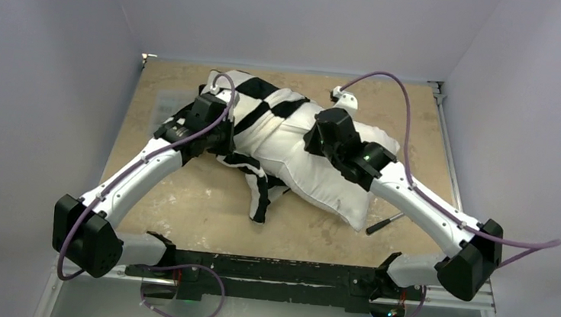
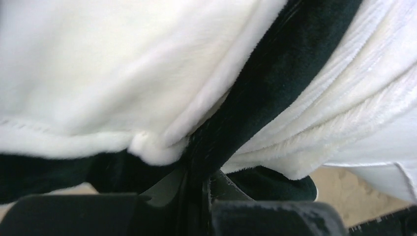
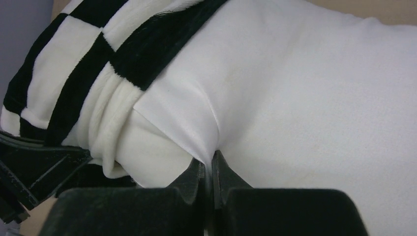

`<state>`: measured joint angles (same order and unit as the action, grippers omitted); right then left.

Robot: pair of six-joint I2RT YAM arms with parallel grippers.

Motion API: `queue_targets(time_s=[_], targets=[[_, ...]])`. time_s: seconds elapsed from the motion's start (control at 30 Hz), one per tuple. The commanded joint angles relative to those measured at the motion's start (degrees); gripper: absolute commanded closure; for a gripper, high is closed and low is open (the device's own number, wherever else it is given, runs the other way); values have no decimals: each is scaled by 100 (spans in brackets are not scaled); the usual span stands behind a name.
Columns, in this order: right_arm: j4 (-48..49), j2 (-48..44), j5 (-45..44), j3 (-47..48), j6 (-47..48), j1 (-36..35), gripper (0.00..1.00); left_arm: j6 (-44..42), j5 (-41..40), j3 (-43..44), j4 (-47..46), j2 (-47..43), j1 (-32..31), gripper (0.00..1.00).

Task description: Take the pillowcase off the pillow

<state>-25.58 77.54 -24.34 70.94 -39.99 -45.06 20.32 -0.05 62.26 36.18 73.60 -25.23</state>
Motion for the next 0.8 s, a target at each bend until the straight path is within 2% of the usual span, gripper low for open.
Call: queue_targets(time_s=[0.0,0.23,0.37,0.43,0.53,0.63,0.77], targets=[[455,-812,-474,109,205,490,100,-389,-1800,283,-17,-101,364,100],[443,-1343,-488,152,524,1069,100,-402,-1962,-34,-649,-245,1359,100],[442,-1512,-304,161,711,1157,100,-471,-2093,-126,-874,-12,1652,100],[568,-1602,115,110,913,1153,100,-432,-1937,-158,-879,157,1687,100],[875,-1785,1099,-27,1289,1155,100,-318,-1220,-228,-811,262,1681,100],[1072,-1854,2192,-199,1558,1157,100,-233,-674,-478,-815,-84,1680,87],[1030,-1610,2842,-386,1803,1157,95,-179,-344,-560,-692,-690,1680,73]])
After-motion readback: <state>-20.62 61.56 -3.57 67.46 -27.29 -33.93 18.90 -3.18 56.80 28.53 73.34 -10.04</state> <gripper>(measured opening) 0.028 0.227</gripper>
